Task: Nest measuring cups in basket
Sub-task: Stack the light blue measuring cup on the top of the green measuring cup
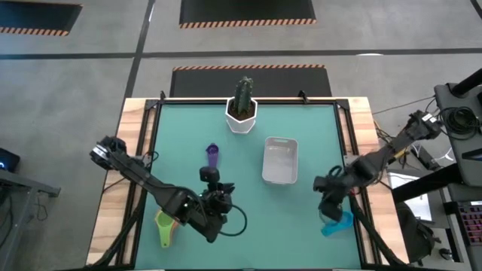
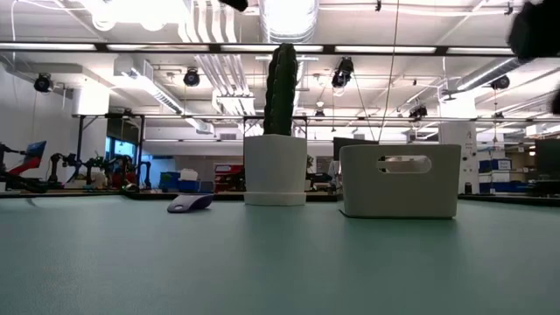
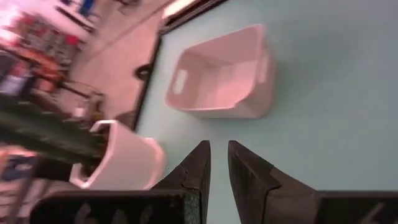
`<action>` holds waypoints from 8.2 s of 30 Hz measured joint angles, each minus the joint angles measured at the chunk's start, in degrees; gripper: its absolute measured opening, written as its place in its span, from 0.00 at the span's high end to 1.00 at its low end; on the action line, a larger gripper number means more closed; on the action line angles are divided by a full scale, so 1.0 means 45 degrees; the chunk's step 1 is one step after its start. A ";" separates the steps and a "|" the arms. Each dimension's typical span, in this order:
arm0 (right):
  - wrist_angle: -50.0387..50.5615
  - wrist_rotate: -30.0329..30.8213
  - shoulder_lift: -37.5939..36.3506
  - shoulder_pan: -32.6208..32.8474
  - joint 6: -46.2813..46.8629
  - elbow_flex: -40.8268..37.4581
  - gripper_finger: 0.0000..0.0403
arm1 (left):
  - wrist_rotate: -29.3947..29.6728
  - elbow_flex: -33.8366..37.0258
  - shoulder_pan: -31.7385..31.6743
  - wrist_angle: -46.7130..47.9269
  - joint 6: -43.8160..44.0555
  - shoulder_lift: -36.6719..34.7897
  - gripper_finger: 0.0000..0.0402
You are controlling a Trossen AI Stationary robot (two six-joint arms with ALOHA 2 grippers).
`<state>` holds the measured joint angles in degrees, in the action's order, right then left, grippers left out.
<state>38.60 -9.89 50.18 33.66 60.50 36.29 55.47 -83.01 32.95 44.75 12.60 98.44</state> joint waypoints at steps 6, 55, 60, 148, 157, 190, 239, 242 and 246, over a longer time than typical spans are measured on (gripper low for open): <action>0.1237 -0.1587 0.1243 0.1506 0.4114 0.0115 0.98 | 0.1476 0.0514 -0.0148 0.0056 -0.0039 -0.0006 0.91; 0.1180 -0.1769 0.6470 0.5355 0.0566 0.1064 0.66 | 0.1261 0.4927 -0.0169 -0.4157 0.0602 -0.4640 0.91; 0.1068 -0.1787 0.6978 0.5350 0.0168 0.1102 0.72 | 0.1261 0.4927 -0.0169 -0.4161 0.0598 -0.4640 0.91; 0.0405 1.7183 1.3834 0.0318 -1.7288 1.0827 0.78 | -0.4786 0.5267 -0.0151 -1.0854 0.5781 -0.0074 1.00; 0.0456 1.7156 1.2545 0.0386 -1.7366 1.0822 0.63 | -0.2330 0.5267 0.0880 -1.0508 0.5800 -0.0340 1.00; -0.4463 0.8013 0.4464 -0.1683 -1.5929 0.5918 0.82 | -0.2162 0.5267 0.8879 -0.1241 2.2604 -0.5427 1.00; -0.6750 0.7421 0.4388 -0.1649 -1.5553 0.4314 0.84 | -0.6915 0.5646 1.0249 0.2605 2.6791 -0.5014 1.00; -0.6745 0.7421 0.4388 -0.1649 -1.5549 0.4314 0.84 | -0.6904 0.5646 1.0249 0.2595 2.6851 -0.5014 0.98; -0.6745 0.7421 0.4388 -0.1649 -1.5564 0.4312 0.84 | -0.6904 0.5646 1.0249 0.2585 2.6888 -0.5014 0.91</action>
<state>8.25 23.51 69.93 26.24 -9.54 55.69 24.40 -57.60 79.07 56.38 133.60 75.88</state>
